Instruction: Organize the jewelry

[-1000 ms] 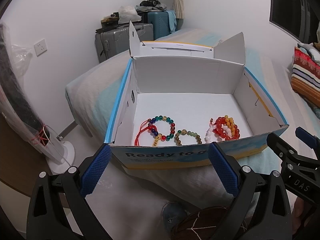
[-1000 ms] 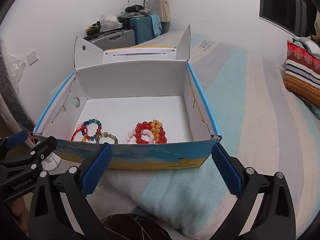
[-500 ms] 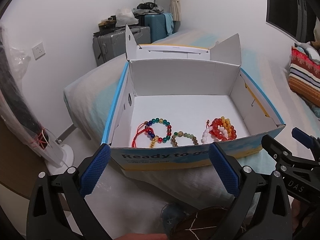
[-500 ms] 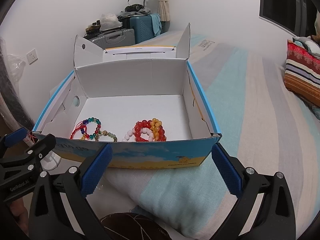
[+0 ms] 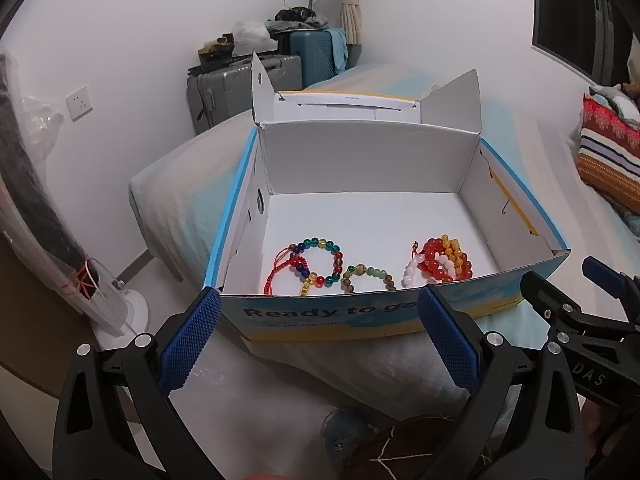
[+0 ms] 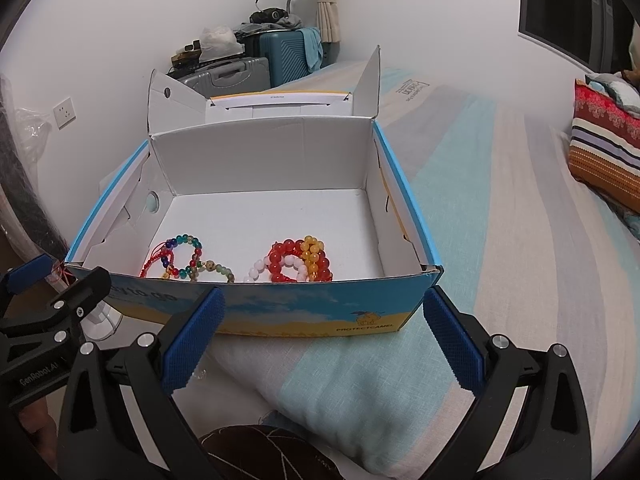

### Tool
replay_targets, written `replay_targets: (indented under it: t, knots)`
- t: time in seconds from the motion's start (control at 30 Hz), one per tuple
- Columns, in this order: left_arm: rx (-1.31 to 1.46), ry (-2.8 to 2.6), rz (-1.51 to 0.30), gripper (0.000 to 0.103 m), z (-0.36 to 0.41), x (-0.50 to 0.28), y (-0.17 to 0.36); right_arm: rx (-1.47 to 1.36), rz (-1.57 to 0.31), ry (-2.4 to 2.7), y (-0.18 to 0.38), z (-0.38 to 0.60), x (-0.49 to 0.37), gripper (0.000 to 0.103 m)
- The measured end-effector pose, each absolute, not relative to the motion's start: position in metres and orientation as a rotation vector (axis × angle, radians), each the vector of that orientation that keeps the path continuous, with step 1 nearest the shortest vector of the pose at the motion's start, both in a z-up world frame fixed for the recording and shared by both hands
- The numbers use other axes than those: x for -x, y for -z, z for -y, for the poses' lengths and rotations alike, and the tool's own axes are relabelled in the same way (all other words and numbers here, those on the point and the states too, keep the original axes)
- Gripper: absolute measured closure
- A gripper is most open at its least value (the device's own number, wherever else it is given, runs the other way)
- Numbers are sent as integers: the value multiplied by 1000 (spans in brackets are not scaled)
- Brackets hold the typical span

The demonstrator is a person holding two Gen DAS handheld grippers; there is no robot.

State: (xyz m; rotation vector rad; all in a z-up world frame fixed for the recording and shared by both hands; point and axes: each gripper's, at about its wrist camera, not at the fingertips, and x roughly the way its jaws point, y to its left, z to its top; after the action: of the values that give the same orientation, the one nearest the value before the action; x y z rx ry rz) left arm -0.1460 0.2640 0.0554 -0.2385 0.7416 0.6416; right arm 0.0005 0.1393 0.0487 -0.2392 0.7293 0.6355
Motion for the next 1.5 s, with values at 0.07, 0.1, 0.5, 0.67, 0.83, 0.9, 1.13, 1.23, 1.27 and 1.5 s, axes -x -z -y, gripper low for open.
replay_targets:
  t: [0.07,0.1,0.5,0.67,0.83,0.9,1.13,1.23,1.27,1.5]
  knots:
    - [244,-640,-741,6,-264,146,-55,242,-728,-635,-49,-139,0,8]
    - [246,-639,-741,6,-264,146,-55,241,-729,-635,-48,-139,0,8]
    - [268,-636,-735,6,-266,147,-53,245,-728,-637,-49,-139,0,8]
    - [264,-633,-737,6,-266,147,-53,241,-727,-636,-49,-138,0,8]
    - [258,-628,-742,6,-265,146,-51,243,-728,-636,-49,-138,0,8]
    - [262,-623,-742,6,-265,146,-51,243,-728,-635,-49,-138,0,8]
    - [258,-615,-742,6,-262,147,-52,242,-726,-633,-49,-139,0,8]
    - [261,-615,-742,6,-261,146,-52,240,-727,-632,-49,-138,0,8]
    - [262,-617,-743,6,-261,146,-52,240,-726,-630,-49,-138,0,8]
    - [267,-621,-747,6,-262,147,-53,241,-727,-632,-50,-139,1,8]
